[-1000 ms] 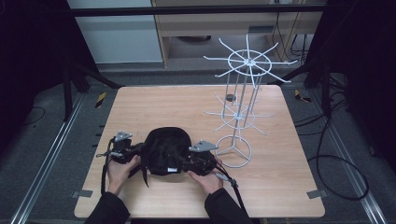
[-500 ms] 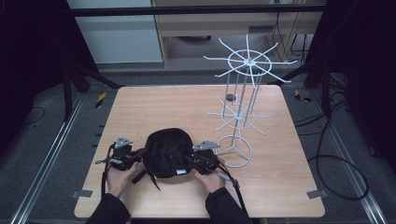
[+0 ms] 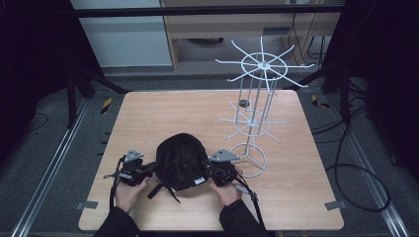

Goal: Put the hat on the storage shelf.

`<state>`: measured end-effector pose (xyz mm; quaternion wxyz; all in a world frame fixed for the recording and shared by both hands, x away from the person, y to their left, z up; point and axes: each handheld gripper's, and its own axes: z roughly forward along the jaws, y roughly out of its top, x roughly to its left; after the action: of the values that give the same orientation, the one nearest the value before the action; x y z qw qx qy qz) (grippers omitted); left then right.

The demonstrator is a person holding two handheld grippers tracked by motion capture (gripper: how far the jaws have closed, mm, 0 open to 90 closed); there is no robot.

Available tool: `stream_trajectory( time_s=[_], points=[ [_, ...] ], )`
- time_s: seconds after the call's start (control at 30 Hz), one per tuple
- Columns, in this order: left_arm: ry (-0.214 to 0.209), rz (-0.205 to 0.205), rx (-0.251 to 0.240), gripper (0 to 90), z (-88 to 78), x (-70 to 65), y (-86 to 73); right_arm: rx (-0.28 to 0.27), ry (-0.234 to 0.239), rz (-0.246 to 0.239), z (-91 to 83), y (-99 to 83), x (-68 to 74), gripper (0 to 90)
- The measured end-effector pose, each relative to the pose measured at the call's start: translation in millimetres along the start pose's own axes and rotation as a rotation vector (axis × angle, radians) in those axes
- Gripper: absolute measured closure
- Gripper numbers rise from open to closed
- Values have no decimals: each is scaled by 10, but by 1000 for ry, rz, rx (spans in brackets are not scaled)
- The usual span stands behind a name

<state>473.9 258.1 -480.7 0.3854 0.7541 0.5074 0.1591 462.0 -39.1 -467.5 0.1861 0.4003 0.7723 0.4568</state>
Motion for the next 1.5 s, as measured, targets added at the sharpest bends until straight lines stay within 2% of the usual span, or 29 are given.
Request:
stream_trajectory(
  time_s=[0.03,0.07,0.13,0.2,0.23,0.27,0.3,0.4,0.47,0.57,0.7,0.83,0.9,0.97,1.0,1.07,1.13,1.23,1.3,1.4,1.5],
  points=[
    [-5,-4,1,796,21,-13,4,-44,22,-25,-77,30,19,838],
    [-5,-4,1,796,21,-13,4,-44,22,-25,-77,30,19,838],
    [-6,-4,2,797,59,-39,17,-101,58,-72,-180,84,58,838],
    [-6,1,0,799,79,-51,24,-113,73,-86,-209,102,79,838],
    [-15,-3,-11,884,129,-84,34,-139,98,-129,-257,135,128,839],
    [-15,-3,-11,893,129,-84,34,-139,98,-129,-257,135,128,839],
    [-21,1,-16,893,143,-96,40,-146,116,-174,-286,159,177,839],
    [-14,25,-11,887,210,-160,46,-137,141,-231,-313,173,248,840],
    [-3,31,0,884,228,-163,42,-121,150,-244,-318,170,271,842],
    [7,20,-6,887,207,-134,42,-108,143,-240,-324,148,262,845],
    [-6,13,-18,891,162,-115,44,-108,120,-217,-323,132,205,846],
    [-33,22,-61,853,17,-177,42,-115,84,-198,-343,139,168,848],
    [-38,14,-82,820,-76,-185,32,-114,60,-189,-360,145,148,848],
    [-19,-2,-90,768,-171,-182,-7,-116,36,-175,-378,147,114,848],
    [3,10,-86,752,-202,-179,-29,-116,28,-172,-384,145,98,849],
    [21,9,-75,724,-231,-163,-76,-115,18,-161,-396,137,70,849],
    [36,-2,-55,696,-196,-137,-101,-118,17,-159,-403,130,54,848],
    [22,-18,-23,630,-78,-110,-113,-121,20,-166,-406,128,68,849],
    [13,-26,5,623,-5,-100,-119,-123,20,-180,-409,134,89,849],
    [2,-36,29,681,75,-98,-112,-140,33,-192,-425,151,108,850],
    [-5,-31,20,750,139,-116,-73,-159,59,-220,-449,173,146,850]
  ],
)
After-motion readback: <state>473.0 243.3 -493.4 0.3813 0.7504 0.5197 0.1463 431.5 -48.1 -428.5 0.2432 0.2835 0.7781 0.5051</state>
